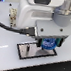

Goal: Insert the blue gear onto the right peg, followed by the red gear

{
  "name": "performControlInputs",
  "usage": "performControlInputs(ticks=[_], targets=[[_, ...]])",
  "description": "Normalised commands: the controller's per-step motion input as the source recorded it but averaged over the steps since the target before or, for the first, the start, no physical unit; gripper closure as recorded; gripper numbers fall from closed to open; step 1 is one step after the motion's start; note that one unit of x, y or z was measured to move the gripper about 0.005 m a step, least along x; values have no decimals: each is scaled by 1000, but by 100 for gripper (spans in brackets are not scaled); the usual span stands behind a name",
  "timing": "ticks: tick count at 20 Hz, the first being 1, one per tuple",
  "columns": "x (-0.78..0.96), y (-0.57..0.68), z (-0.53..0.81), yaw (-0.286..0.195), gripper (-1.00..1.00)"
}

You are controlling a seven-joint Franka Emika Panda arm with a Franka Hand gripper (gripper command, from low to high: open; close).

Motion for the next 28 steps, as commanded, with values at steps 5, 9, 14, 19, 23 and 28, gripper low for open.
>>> performControlInputs(ticks=[5, 9, 14, 19, 23, 28], targets=[[93, -124, 133, 0, 100], [182, -180, -73, 0, 100], [170, -149, -87, 0, 100], [132, -128, 13, 0, 100], [212, -111, 278, 0, 100], [229, -135, 235, 0, 100]])
